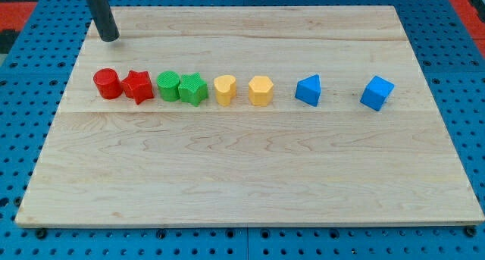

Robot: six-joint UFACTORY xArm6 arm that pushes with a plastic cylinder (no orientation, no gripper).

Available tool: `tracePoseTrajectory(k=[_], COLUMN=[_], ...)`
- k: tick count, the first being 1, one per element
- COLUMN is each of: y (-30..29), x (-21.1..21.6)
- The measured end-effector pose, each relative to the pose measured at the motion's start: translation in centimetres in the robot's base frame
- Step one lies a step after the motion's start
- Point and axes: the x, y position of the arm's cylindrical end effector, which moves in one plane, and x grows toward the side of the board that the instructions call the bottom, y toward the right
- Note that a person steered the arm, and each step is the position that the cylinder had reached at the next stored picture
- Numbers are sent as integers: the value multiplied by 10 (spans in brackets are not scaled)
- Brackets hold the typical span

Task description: Push the heart at the top left of the board

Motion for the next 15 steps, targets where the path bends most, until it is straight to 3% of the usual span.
tracePoseTrajectory(k=[5,10,11,12,13,14,15], y=[0,-56,-62,-68,-51,53,184], x=[-2,3,16,75,110,162,176])
